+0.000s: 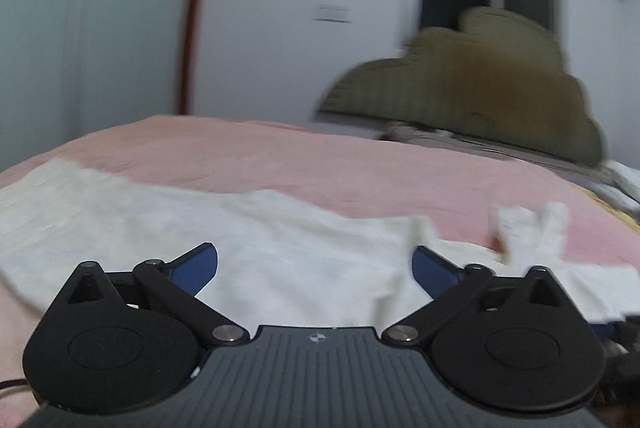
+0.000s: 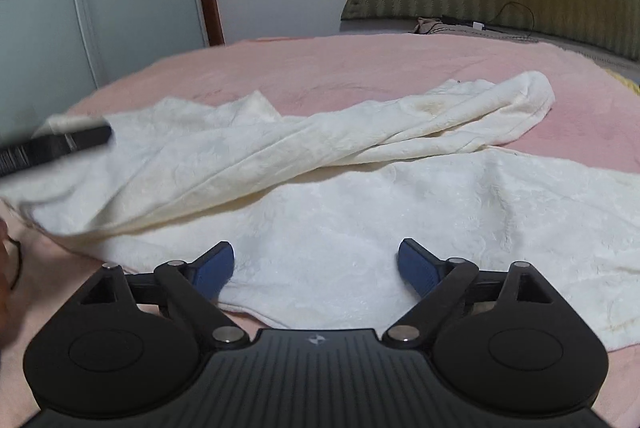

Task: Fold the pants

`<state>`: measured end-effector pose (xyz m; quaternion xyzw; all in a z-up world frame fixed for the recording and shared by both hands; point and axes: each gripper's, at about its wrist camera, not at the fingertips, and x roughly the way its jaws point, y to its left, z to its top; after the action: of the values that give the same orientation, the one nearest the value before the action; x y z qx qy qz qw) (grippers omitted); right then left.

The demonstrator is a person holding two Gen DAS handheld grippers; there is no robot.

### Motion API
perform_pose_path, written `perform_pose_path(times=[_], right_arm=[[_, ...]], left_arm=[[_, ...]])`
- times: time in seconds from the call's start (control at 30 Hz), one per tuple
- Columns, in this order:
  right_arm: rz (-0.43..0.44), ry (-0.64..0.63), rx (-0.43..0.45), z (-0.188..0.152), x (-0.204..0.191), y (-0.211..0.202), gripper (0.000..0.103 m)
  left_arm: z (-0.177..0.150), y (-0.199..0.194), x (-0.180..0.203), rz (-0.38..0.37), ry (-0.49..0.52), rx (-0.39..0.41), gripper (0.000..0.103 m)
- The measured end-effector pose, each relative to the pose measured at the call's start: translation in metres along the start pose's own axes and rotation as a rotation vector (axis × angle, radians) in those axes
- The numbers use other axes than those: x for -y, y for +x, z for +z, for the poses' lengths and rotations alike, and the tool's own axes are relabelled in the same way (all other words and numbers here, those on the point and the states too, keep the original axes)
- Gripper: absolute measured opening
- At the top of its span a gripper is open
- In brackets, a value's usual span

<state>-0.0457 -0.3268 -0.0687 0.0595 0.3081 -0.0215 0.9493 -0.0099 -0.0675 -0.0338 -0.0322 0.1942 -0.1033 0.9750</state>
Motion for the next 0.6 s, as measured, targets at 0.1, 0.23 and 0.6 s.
perform_pose_path(times=[0.1, 0.23, 0.6], right_arm=[[-0.015, -0.034, -0.012, -0.001, -0.006, 0.002, 0.094], [0.004, -0.018, -0.015, -0.001, -0.002, 0.002, 0.097], [-0.006, -0.043, -0.029, -0.001, -0.007, 0.002, 0.103]], left_arm=[[-0.003, 0.027, -0.007, 0.040, -0.018, -0.156, 0.101], [-0.014, 0.044, -0.005, 0.069, 0.043, -0.246, 0.103], [-0.017, 0.041, 0.002, 0.107, 0.129, -0.276, 0.103]])
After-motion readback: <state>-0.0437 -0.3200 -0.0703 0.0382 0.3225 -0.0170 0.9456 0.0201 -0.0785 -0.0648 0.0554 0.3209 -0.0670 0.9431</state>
